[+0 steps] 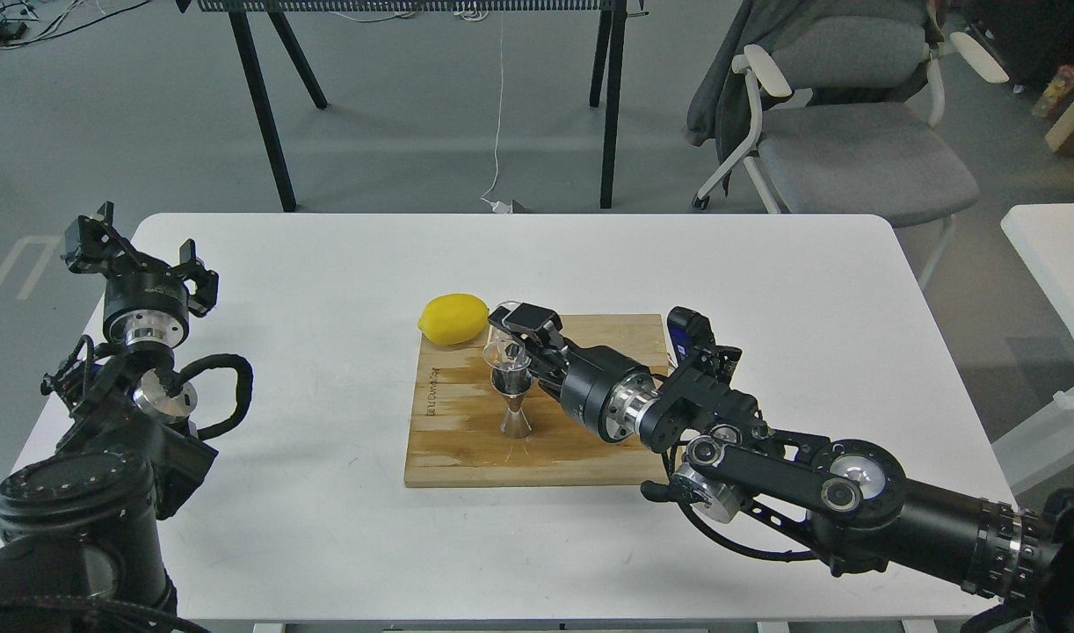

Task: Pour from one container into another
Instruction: 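Tilt the glass with the right gripper to pour into the jigger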

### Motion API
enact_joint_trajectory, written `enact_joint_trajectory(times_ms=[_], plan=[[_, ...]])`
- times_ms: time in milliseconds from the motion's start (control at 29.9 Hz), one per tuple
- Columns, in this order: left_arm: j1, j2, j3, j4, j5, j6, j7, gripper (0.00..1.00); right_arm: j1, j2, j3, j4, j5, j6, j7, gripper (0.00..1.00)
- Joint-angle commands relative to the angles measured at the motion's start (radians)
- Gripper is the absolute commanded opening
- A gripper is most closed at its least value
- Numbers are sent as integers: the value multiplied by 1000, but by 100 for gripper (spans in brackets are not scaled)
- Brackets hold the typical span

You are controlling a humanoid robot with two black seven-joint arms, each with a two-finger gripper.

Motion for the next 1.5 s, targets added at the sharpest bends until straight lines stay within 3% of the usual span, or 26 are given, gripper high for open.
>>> enact_joint_trajectory(times_ms=[0, 1471], plan=[[0, 0, 0, 0, 0, 0, 0, 100, 7, 0, -2, -5, -5, 0, -1, 44], [0, 2, 0, 0, 0, 0, 0, 100, 100, -37, -132, -1, -74, 9, 2, 44]])
